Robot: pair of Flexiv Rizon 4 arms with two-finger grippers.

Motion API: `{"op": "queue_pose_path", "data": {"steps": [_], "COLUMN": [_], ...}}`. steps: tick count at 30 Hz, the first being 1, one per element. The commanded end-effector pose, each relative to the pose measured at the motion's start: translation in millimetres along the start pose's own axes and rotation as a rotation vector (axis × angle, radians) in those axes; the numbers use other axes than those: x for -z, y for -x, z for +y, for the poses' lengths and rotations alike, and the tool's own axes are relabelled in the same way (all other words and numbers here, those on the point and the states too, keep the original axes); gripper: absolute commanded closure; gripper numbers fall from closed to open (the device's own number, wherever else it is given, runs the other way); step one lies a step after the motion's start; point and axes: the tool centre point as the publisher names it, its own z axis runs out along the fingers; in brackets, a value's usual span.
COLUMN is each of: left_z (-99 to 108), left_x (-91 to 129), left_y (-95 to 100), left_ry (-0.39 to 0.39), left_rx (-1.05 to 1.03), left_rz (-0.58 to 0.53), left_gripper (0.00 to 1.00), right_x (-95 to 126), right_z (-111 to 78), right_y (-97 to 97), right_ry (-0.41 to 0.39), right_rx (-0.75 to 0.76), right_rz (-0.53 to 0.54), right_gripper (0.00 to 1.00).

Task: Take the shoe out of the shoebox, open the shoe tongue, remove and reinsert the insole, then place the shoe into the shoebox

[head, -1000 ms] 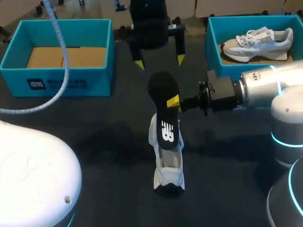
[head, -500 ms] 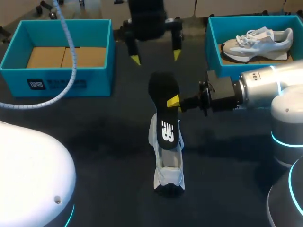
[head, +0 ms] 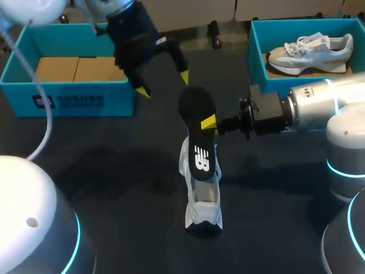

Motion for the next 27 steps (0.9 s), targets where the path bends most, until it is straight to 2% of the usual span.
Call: {"op": "queue_pose_path", "data": {"steps": [1, 3, 16, 18, 22, 27], "left_z": [-8.7, -6.2, -6.2, -7.3, 3.5, 9.8], "left_x": [-3.5, -4.4, -4.4, -12.1, -24.5, -33.0], "left_y": [-14.3, -17.5, -17.5, -21.1, -31.3, -39.0], "left_ry": [0.026, 0.028, 0.028, 0.031, -0.05, -0.072], "left_rx": [0.019, 0.038, 0.038, 0.049, 0.088, 0.103], "left_rz": [-0.396, -0.425, -0.425, -0.449, -0.543, -0.613], "left_gripper": [0.0, 0.0, 0.0, 0.0, 0.0, 0.0], "right_x": [-1.3, -1.3, -1.3, -1.3, -1.3, -1.3], "right_z": [0.1, 0.1, 0.1, 0.1, 0.1, 0.1], "right_y": [0.3, 0.3, 0.3, 0.3, 0.3, 0.3], "right_ry": [0.001, 0.001, 0.001, 0.001, 0.001, 0.001], "right_rx": [0.0, 0.0, 0.0, 0.0, 0.0, 0.0], "right_rz": [0.0, 0.0, 0.0, 0.0, 0.0, 0.0], "right_gripper": [1.0, 1.0, 1.0, 1.0, 1.0, 1.0]}}
